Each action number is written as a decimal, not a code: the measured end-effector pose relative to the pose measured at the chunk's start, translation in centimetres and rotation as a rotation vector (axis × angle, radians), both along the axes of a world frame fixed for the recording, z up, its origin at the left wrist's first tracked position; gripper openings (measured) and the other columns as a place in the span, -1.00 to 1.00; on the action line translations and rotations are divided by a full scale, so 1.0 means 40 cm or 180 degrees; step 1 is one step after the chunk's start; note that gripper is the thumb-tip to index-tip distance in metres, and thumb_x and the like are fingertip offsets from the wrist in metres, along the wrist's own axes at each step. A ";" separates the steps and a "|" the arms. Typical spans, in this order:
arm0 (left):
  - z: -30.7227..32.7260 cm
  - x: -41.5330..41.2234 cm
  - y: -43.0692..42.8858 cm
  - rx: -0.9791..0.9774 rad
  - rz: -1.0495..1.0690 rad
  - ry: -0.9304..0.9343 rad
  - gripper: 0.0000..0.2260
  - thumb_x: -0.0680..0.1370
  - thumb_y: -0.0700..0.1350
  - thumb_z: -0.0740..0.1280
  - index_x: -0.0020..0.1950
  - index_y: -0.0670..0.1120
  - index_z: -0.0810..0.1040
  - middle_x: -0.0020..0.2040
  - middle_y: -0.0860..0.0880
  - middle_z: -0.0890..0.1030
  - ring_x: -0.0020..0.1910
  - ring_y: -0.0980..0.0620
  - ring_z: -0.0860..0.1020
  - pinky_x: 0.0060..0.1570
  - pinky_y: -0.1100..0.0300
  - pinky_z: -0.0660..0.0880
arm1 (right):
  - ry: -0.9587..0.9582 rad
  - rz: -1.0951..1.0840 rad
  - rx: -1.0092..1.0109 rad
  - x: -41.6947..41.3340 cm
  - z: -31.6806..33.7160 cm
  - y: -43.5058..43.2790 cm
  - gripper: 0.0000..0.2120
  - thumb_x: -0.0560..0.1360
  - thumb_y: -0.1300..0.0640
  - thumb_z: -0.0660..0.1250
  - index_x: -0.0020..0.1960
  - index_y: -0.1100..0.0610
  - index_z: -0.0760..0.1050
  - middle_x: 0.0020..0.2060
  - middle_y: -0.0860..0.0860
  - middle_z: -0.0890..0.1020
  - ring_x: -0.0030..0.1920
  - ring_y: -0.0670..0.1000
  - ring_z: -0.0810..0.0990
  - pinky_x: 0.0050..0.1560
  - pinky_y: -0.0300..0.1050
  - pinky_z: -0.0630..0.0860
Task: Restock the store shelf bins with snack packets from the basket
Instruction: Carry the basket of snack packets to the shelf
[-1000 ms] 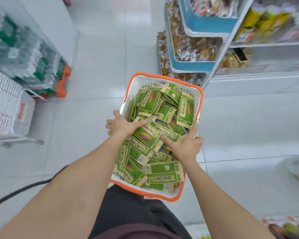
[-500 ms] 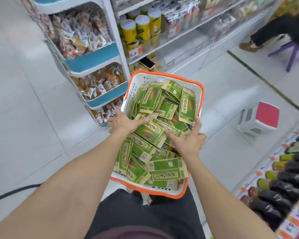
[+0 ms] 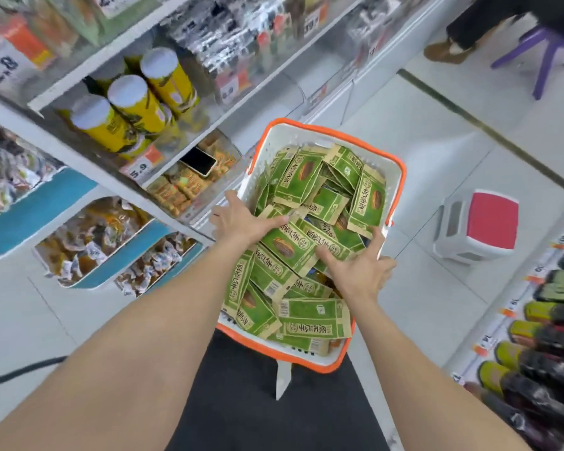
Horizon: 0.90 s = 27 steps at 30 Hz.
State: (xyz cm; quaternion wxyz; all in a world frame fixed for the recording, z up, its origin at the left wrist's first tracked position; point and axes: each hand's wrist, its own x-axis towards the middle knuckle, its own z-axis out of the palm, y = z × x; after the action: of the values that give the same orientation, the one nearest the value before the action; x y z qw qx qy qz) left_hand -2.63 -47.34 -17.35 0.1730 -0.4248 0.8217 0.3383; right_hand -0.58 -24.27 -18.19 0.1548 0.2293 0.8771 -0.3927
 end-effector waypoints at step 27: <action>-1.185 -1.123 0.057 -0.0546 -0.0436 0.0068 -0.29 0.51 0.31 0.29 0.59 0.05 0.23 0.37 -0.27 0.41 0.41 -0.32 0.34 0.41 -0.21 0.25 | -0.1031 0.0038 -0.0233 -1.038 -1.139 0.036 0.01 0.27 -0.28 0.59 0.52 -0.33 0.05 -0.05 -0.10 0.26 0.30 0.23 0.40 0.31 0.17 0.48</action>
State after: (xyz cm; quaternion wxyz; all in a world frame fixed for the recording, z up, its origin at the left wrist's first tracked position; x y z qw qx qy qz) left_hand -47.56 -45.04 -64.75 0.1501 -0.3772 0.8765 0.2586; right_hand -42.09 -22.84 -63.76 0.3048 0.2785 0.8271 -0.3813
